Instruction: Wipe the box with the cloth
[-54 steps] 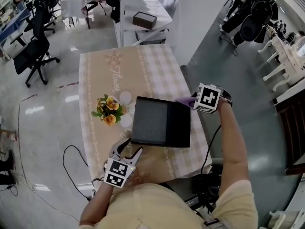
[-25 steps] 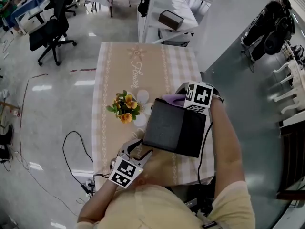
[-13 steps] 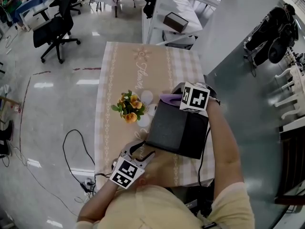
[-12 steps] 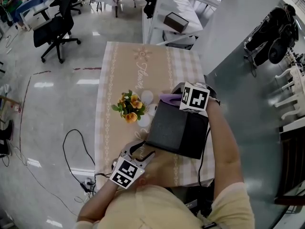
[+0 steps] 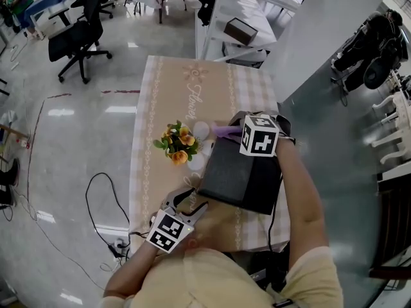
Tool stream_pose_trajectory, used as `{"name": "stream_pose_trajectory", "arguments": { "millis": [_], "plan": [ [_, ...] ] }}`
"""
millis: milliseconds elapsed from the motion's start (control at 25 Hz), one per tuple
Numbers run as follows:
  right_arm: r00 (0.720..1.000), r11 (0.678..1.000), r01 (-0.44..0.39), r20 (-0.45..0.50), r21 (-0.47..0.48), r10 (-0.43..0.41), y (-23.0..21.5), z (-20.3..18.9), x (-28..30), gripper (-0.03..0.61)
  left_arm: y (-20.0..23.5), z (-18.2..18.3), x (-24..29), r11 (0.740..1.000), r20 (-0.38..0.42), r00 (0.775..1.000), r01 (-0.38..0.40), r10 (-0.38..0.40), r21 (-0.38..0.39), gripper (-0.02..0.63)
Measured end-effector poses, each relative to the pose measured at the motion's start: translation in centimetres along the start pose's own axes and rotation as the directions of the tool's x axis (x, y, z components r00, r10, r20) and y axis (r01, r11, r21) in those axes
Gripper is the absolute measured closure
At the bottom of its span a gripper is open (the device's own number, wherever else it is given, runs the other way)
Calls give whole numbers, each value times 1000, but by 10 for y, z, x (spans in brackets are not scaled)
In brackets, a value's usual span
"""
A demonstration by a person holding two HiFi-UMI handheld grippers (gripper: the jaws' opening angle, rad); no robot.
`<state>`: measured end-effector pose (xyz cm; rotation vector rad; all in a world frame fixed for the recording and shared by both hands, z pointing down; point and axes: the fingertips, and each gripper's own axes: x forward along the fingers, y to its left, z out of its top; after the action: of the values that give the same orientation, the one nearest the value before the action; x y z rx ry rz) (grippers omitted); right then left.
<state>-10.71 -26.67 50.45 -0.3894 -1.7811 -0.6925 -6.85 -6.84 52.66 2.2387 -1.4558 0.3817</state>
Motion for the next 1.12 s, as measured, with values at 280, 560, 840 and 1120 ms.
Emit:
{"name": "stream_pose_trajectory", "arguments": {
  "millis": [280, 560, 840, 1120],
  "plan": [
    [976, 943, 109, -148, -314, -162, -1, 5, -2, 508, 3, 2, -4, 1000, 17, 1000, -13, 14, -14, 380],
    [916, 851, 258, -164, -458, -366, -15, 15, -14, 508, 7, 5, -12, 999, 32, 999, -24, 26, -39, 383],
    [879, 800, 239, -228, -551, -419, -18, 12, -12, 508, 9, 6, -18, 998, 53, 998, -44, 46, -37, 400],
    [920, 742, 77, -239, -666, -310, 18, 27, 12, 508, 9, 2, -24, 998, 60, 997, -37, 41, -51, 400]
  ]
}}
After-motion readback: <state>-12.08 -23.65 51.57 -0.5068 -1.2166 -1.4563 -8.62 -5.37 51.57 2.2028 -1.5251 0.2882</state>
